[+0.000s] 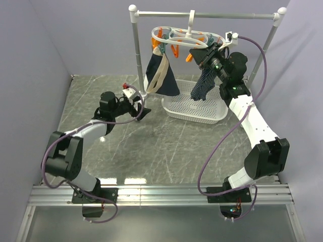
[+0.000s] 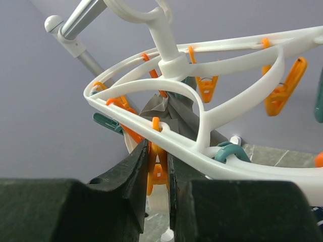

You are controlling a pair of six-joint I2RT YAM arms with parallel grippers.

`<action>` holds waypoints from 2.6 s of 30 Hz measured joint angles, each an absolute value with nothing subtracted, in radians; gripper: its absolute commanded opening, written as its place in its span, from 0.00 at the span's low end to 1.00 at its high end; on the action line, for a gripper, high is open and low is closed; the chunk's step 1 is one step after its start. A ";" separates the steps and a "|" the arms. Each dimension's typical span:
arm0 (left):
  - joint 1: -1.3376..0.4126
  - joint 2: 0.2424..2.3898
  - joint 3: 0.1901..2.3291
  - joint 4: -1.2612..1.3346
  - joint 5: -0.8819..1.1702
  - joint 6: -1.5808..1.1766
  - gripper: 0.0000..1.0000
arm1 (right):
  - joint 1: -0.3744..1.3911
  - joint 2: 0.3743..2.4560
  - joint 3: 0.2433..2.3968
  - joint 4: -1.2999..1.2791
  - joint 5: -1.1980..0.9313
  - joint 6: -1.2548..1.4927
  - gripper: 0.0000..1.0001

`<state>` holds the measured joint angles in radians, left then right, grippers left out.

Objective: Clip the underwear to the hanger

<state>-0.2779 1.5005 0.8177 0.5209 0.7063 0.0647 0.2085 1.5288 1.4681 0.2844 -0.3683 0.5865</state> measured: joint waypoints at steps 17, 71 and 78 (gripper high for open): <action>-0.322 1.765 0.910 0.926 0.653 0.173 0.88 | 0.208 1.544 1.486 0.282 -0.380 0.585 0.00; -0.624 1.747 1.390 0.527 0.566 0.305 0.00 | 0.205 1.560 1.494 0.292 -0.378 0.598 0.00; -0.657 1.813 1.430 0.479 0.499 0.288 0.00 | 0.205 1.560 1.494 0.292 -0.379 0.594 0.00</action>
<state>-0.6575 1.8133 1.4296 0.4793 0.4992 0.2878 0.2054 1.5600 1.4940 0.2916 -0.3794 0.5938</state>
